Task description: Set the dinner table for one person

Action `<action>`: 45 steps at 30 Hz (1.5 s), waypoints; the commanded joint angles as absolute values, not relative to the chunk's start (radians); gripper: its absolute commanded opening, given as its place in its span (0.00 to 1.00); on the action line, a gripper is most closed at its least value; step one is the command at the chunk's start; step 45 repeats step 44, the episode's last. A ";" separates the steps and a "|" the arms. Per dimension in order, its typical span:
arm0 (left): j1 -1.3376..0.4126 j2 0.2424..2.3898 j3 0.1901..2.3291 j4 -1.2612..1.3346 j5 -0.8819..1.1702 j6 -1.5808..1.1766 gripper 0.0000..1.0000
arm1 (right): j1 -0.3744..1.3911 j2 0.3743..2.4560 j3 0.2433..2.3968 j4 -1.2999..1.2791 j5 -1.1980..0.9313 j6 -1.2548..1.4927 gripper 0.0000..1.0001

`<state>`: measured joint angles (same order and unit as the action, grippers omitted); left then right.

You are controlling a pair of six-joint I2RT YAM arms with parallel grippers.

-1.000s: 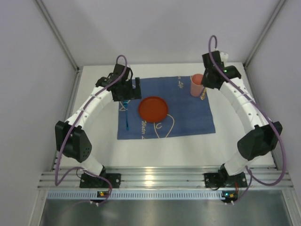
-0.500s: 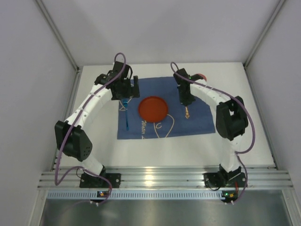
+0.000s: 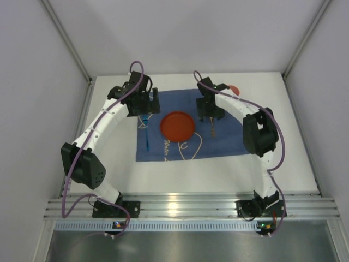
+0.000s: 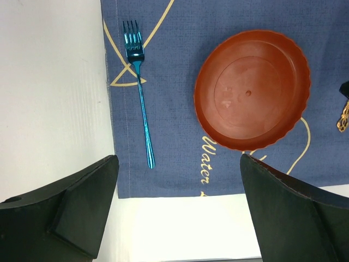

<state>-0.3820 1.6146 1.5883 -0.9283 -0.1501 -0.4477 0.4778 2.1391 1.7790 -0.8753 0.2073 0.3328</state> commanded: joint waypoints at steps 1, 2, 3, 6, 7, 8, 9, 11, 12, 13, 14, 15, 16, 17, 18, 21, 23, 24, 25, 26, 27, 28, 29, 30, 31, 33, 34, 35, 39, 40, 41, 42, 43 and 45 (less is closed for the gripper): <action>-0.379 1.583 1.611 -0.937 -0.158 -0.462 0.98 | 0.494 2.091 1.896 -0.919 0.204 0.325 0.75; -0.380 1.585 1.615 -0.936 -0.158 -0.462 0.98 | 0.495 2.073 1.917 -0.929 0.198 0.324 0.76; -0.379 1.586 1.621 -0.933 -0.153 -0.460 0.98 | 0.499 2.056 1.939 -0.940 0.193 0.313 0.78; -0.379 1.598 1.629 -0.914 -0.149 -0.450 0.98 | 0.518 1.953 2.012 -0.933 0.147 0.285 0.97; -0.380 1.603 1.632 -0.910 -0.149 -0.446 0.98 | 0.531 1.880 2.002 -0.914 0.137 0.278 1.00; -0.380 1.608 1.634 -0.908 -0.146 -0.442 0.98 | 0.537 1.835 1.990 -0.898 0.121 0.266 1.00; -0.380 1.614 1.649 -0.908 -0.144 -0.436 0.98 | 0.546 1.789 1.967 -0.850 0.121 0.258 1.00; -0.380 1.611 1.675 -0.910 -0.140 -0.428 0.98 | 0.563 1.614 1.823 -0.780 0.142 0.250 1.00; -0.380 1.589 1.681 -0.908 -0.138 -0.425 0.98 | 0.563 1.550 1.757 -0.699 0.158 0.262 1.00; -0.382 1.569 1.683 -0.897 -0.146 -0.428 0.99 | 0.564 1.426 1.612 -0.657 0.193 0.281 1.00; -0.390 1.542 1.672 -0.875 -0.185 -0.431 0.99 | 0.561 1.360 1.524 -0.602 0.271 0.303 1.00; -0.393 1.478 1.623 -0.809 -0.230 -0.451 0.98 | 0.563 1.295 1.429 -0.480 0.326 0.319 1.00; -0.396 1.441 1.576 -0.761 -0.268 -0.459 0.99 | 0.564 1.163 1.223 -0.418 0.374 0.330 1.00; -0.400 1.399 1.427 -0.674 -0.338 -0.456 0.99 | 0.565 1.099 1.131 -0.369 0.409 0.330 1.00; -0.402 1.303 1.334 -0.491 -0.353 -0.418 0.99 | 0.563 1.038 0.994 -0.323 0.414 0.336 1.00; -0.417 1.107 0.995 -0.111 -0.416 -0.315 0.99 | 0.565 0.873 0.878 -0.369 0.374 0.389 1.00; -0.423 0.984 0.825 0.024 -0.458 -0.278 0.99 | 0.565 0.856 0.855 -0.405 0.365 0.444 1.00; -0.423 0.957 0.784 0.082 -0.469 -0.266 0.99 | 0.565 0.854 0.850 -0.422 0.371 0.448 1.00; -0.423 0.937 0.758 0.127 -0.477 -0.259 0.99 | 0.565 0.854 0.850 -0.423 0.388 0.443 1.00; -0.423 0.927 0.746 0.120 -0.488 -0.253 0.99 | 0.565 0.859 0.850 -0.425 0.396 0.443 1.00; -0.423 0.927 0.753 0.100 -0.500 -0.250 0.99 | 0.565 0.877 0.851 -0.428 0.397 0.443 1.00; -0.423 0.931 0.762 0.051 -0.506 -0.249 0.99 | 0.565 0.888 0.854 -0.434 0.390 0.443 1.00; -0.425 0.937 0.779 0.034 -0.506 -0.244 0.99 | 0.565 0.903 0.862 -0.440 0.381 0.440 1.00; -0.425 0.934 0.784 0.025 -0.517 -0.245 0.99 | 0.565 0.934 0.874 -0.448 0.371 0.437 1.00; -0.425 0.931 0.787 0.017 -0.523 -0.248 0.99 | 0.565 0.949 0.882 -0.456 0.368 0.434 1.00; -0.423 0.914 0.782 0.020 -0.529 -0.249 0.99 | 0.565 0.992 0.908 -0.475 0.370 0.434 1.00; -0.423 0.911 0.781 0.020 -0.529 -0.249 0.99 | 0.565 1.002 0.914 -0.477 0.367 0.430 1.00; -0.425 0.904 0.778 0.012 -0.532 -0.255 0.99 | 0.565 1.008 0.919 -0.473 0.351 0.419 1.00; -0.425 0.879 0.769 -0.029 -0.528 -0.268 0.99 | 0.565 1.003 0.908 -0.425 0.295 0.391 1.00; -0.425 0.871 0.764 -0.034 -0.525 -0.270 0.99 | 0.565 0.993 0.896 -0.407 0.250 0.373 1.00; -0.425 0.862 0.753 -0.034 -0.523 -0.262 0.98 | 0.563 0.988 0.884 -0.381 0.235 0.364 1.00; -0.425 0.858 0.750 -0.041 -0.520 -0.259 0.99 | 0.563 0.999 0.893 -0.387 0.233 0.364 1.00; -0.425 0.856 0.749 -0.044 -0.520 -0.255 0.98 | 0.563 1.005 0.900 -0.397 0.257 0.365 1.00; -0.425 0.857 0.747 -0.044 -0.515 -0.244 0.98 | 0.563 1.011 0.910 -0.416 0.274 0.371 1.00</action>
